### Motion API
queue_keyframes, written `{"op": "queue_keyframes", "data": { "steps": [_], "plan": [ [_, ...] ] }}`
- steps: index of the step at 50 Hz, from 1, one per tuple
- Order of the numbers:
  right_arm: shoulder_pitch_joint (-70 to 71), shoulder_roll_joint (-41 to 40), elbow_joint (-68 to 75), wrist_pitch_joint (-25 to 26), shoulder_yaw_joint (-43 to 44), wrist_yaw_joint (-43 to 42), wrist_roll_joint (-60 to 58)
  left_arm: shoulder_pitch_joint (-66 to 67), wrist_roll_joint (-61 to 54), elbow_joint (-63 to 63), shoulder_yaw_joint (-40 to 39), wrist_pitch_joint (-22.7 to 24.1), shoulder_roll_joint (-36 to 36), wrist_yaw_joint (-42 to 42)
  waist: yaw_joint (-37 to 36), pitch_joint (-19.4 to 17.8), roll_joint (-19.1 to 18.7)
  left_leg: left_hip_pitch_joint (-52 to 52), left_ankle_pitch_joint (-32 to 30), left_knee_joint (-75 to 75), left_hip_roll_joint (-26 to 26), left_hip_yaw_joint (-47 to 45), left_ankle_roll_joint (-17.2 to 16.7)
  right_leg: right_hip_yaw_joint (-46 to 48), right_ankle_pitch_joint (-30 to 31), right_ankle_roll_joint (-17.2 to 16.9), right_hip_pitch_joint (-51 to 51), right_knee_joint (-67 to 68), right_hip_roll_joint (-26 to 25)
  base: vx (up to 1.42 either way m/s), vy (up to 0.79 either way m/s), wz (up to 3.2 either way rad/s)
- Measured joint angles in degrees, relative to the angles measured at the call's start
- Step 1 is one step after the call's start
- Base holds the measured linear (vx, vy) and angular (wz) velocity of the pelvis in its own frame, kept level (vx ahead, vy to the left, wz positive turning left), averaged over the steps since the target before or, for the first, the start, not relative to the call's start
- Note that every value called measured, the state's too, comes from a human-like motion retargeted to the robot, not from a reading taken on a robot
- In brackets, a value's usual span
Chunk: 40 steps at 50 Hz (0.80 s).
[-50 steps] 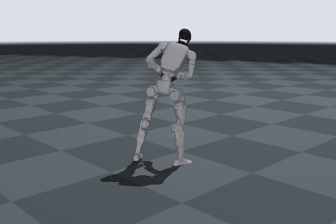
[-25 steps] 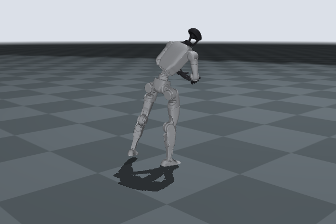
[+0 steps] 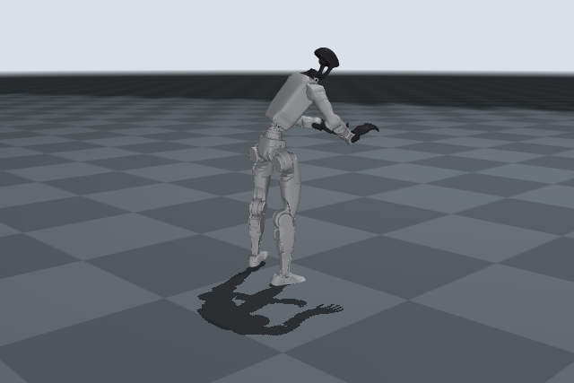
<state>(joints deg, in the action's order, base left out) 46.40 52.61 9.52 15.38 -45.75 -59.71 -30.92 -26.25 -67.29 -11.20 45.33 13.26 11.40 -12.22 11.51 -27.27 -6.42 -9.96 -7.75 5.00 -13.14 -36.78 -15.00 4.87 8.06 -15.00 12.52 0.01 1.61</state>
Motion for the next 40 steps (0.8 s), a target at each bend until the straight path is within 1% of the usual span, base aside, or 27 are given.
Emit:
{"op": "queue_keyframes", "data": {
  "steps": [2,3,5,6,7,8,11,12,13,14,15,18,20,22,23,24,25,27,28,31,32,33,34,36,38,39,40],
  "plan": [
    [3.64,-2.42,10.64,-5.22,0.14,15.38,14.18,-6.80,-0.19,7.32,0.48,-1.48,-5.33,0.75,-0.26,0.56,-0.25,-0.61,-0.07,0.00,-0.64,-1.82,0.00,-0.37,0.21,0.00,0.45,0.16,-0.34,-0.07,0.18,-0.28],
    [7.68,-2.43,16.17,-0.49,-2.60,10.07,6.41,-10.44,0.25,11.87,0.55,0.16,-8.34,-2.06,-0.72,0.92,-0.08,-0.94,-0.28,0.00,-0.81,-2.67,0.00,-0.58,0.41,0.00,0.78,0.11,-0.45,-0.10,0.20,-0.30],
    [14.18,-5.63,29.22,3.42,-6.28,5.60,2.69,-19.66,9.24,25.11,-1.29,3.98,-14.00,-10.87,-1.33,1.84,0.26,-1.62,-0.78,0.00,-1.03,-3.70,0.00,-0.91,0.85,0.00,1.37,-0.17,-0.65,-0.17,0.20,-0.30],
    [16.24,-10.91,36.65,-31.83,-1.88,-12.99,26.67,-25.56,1.80,32.15,-2.63,16.20,-17.05,-10.57,-1.88,2.13,0.68,-2.29,-1.39,0.00,-0.58,-4.40,0.00,-0.64,0.85,0.00,2.91,1.43,-0.65,-0.29,0.21,-0.27],
    [18.24,-14.90,44.02,-55.39,1.03,-24.60,44.10,-30.93,-0.86,40.09,-3.26,22.18,-19.29,-11.20,-2.23,2.71,1.05,-3.24,-1.39,-0.77,-0.58,-4.96,0.00,-0.51,0.67,0.00,4.10,2.41,-0.53,-0.21,0.25,-0.15],
    [20.10,-16.33,51.26,-55.59,0.96,-22.27,48.41,-35.24,6.02,49.87,-2.50,15.66,-19.89,-13.70,-2.17,3.89,1.32,-4.75,-0.18,-3.10,-1.46,-5.23,0.00,-0.65,0.12,0.00,4.59,2.19,-0.17,-0.06,0.28,-0.03],
    [25.03,-16.93,63.56,-51.82,-2.35,-22.65,50.69,-46.54,10.27,69.68,-1.86,11.29,-24.72,-23.17,-3.50,2.00,2.69,-2.82,-0.78,0.00,0.90,-4.37,0.00,-0.96,2.24,0.00,0.95,-3.20,0.58,0.00,0.29,-0.02],
    [24.91,-16.98,65.95,-37.31,-2.43,-16.24,41.31,-47.47,11.82,72.00,-3.05,7.90,-25.44,-23.94,-3.76,1.71,3.02,-2.39,-0.29,0.00,1.16,-4.34,0.00,-1.16,2.03,0.00,0.33,-3.68,0.98,0.17,0.27,-0.13],
    [23.49,-16.95,70.14,3.77,-6.00,3.85,10.61,-45.93,14.75,70.81,-5.72,-0.56,-25.55,-22.57,-4.11,1.65,3.51,-1.47,0.50,0.00,1.30,-4.44,0.00,-1.71,1.41,0.00,-0.49,-3.92,1.53,0.25,0.28,-0.09],
    [20.67,-16.09,67.72,19.31,-5.59,12.68,-4.04,-41.97,15.03,66.56,-6.46,-3.79,-24.41,-20.55,-3.97,2.81,3.91,-1.39,1.00,0.00,1.62,-4.33,0.00,-1.81,0.98,0.00,-0.69,-4.01,2.07,0.28,0.29,0.04],
    [17.14,-14.82,61.99,22.08,-3.19,15.87,-10.66,-36.82,13.98,60.78,-6.23,-4.42,-22.66,-18.21,-3.60,4.56,4.26,-1.72,1.37,0.00,2.02,-4.11,0.00,-1.70,0.65,0.00,-0.59,-4.02,2.59,0.22,0.28,0.23],
    [5.01,-11.12,37.93,18.60,4.64,10.71,-6.17,-20.42,6.10,36.84,-1.71,-4.16,-14.44,-11.42,-3.62,5.95,5.72,-1.33,2.46,0.00,2.77,-3.37,0.00,-1.12,-0.17,0.00,-1.19,-3.12,3.48,0.20,0.25,0.29],
    [-4.36,-9.37,21.34,10.77,8.41,3.49,1.52,-10.01,1.88,21.46,1.16,-2.54,-7.12,-8.64,-3.87,6.56,6.46,-0.87,3.11,0.00,2.96,-2.69,0.00,-0.45,-0.44,0.00,-1.49,-2.02,3.76,0.19,0.20,0.27],
    [-9.07,-7.07,13.33,11.13,7.67,7.03,-6.23,-2.17,-0.95,11.17,2.07,-3.42,-0.95,-5.10,-4.61,6.84,6.72,-0.55,3.63,0.00,2.99,-2.19,0.00,0.24,-0.20,0.00,-1.33,-0.72,3.85,0.16,0.18,0.22],
    [-11.45,-6.48,8.88,4.26,7.56,15.63,-1.44,0.63,-2.43,7.71,2.36,-4.77,1.64,-1.96,-5.12,6.98,6.72,-0.54,3.87,0.00,2.90,-1.80,0.00,0.64,0.06,0.00,-1.11,-0.03,3.83,0.12,0.17,0.21],
    [-11.86,-5.47,6.64,4.87,7.12,13.39,-4.34,2.04,-1.55,5.79,2.55,-4.63,3.75,-0.11,-5.74,6.98,6.74,-0.60,4.00,0.00,2.79,-1.46,0.00,1.07,0.50,0.00,-0.83,0.58,3.75,0.09,0.16,0.20],
    [-11.29,-4.26,5.49,9.20,6.52,5.74,-11.07,2.75,0.51,4.62,2.69,-3.74,5.63,1.09,-6.43,6.91,6.78,-0.70,4.08,0.00,2.67,-1.15,0.00,1.53,1.03,0.00,-0.52,1.15,3.64,0.06,0.16,0.19],
    [-9.41,-4.93,4.70,5.51,4.58,4.46,-5.72,1.81,0.60,5.03,3.86,-2.84,5.49,0.79,-7.85,7.11,7.15,-1.15,4.22,0.00,2.51,-0.44,0.01,2.48,1.94,0.00,0.52,2.62,3.65,0.02,0.17,0.09],
    [-7.17,-5.67,6.68,5.30,3.39,4.25,-5.04,0.66,0.84,6.22,4.39,-2.36,4.47,-0.31,-8.89,7.16,7.64,-1.32,4.27,0.00,2.49,-0.49,0.01,2.95,2.01,0.00,1.82,4.59,3.80,0.00,0.20,0.09],
    [4.34,-11.07,23.17,14.61,-3.42,9.26,-13.64,-4.70,1.02,15.18,4.03,-1.60,-2.40,-5.86,-9.45,7.58,8.65,-2.50,4.53,0.00,3.35,1.06,0.00,4.86,4.09,0.00,1.40,3.07,4.85,0.02,0.27,0.38],
    [7.49,-14.10,28.90,14.68,-4.30,10.22,-10.87,-6.94,0.98,19.54,2.88,-0.91,-5.00,-8.32,-9.70,7.72,9.08,-2.89,4.61,0.00,3.66,1.47,0.00,5.64,4.55,0.00,1.58,3.15,5.26,0.01,0.25,0.35],
    [9.52,-18.27,33.68,8.67,-3.02,7.11,1.41,-9.95,3.00,24.85,1.17,1.18,-6.80,-9.66,-9.85,7.73,9.48,-3.23,4.65,0.00,3.83,2.10,0.00,6.57,4.94,0.00,1.63,3.23,5.54,0.04,0.23,0.36],
    [11.94,-21.87,41.11,9.21,-3.15,6.59,3.00,-12.39,4.65,30.20,-0.95,2.39,-8.66,-11.73,-10.25,7.92,9.91,-3.40,4.81,0.00,4.11,2.54,0.00,7.23,5.30,0.00,1.60,3.28,5.96,0.07,0.22,0.35],
    [16.37,-28.17,56.00,15.69,-3.98,7.14,-1.38,-15.91,6.47,39.61,-6.00,3.61,-11.62,-16.27,-11.07,8.35,10.75,-3.22,5.31,0.00,4.85,3.26,0.00,7.94,5.91,0.00,1.17,3.46,7.05,0.14,0.23,0.36],
    [18.56,-32.89,64.40,17.12,-3.79,1.13,-1.39,-16.60,5.68,43.89,-10.71,4.84,-11.93,-19.14,-11.39,8.75,11.37,-2.54,5.94,0.00,5.84,4.07,0.00,7.99,6.45,0.00,0.41,4.08,8.37,0.18,0.24,0.51],
    [18.28,-34.49,62.95,4.14,-1.31,-6.47,8.15,-15.29,4.53,42.80,-11.64,7.23,-10.45,-19.82,-11.27,8.91,11.53,-2.16,6.17,0.00,6.28,4.71,0.00,7.93,6.68,0.00,0.01,4.66,8.93,0.19,0.23,0.67],
    [17.50,-35.85,59.16,-15.20,2.32,-15.69,22.30,-13.41,3.20,40.58,-11.96,10.47,-8.38,-20.28,-11.07,9.03,11.64,-1.78,6.35,0.00,6.68,5.47,0.00,7.86,6.89,0.00,-0.40,5.35,9.43,0.19,0.20,0.73]
  ]
}}
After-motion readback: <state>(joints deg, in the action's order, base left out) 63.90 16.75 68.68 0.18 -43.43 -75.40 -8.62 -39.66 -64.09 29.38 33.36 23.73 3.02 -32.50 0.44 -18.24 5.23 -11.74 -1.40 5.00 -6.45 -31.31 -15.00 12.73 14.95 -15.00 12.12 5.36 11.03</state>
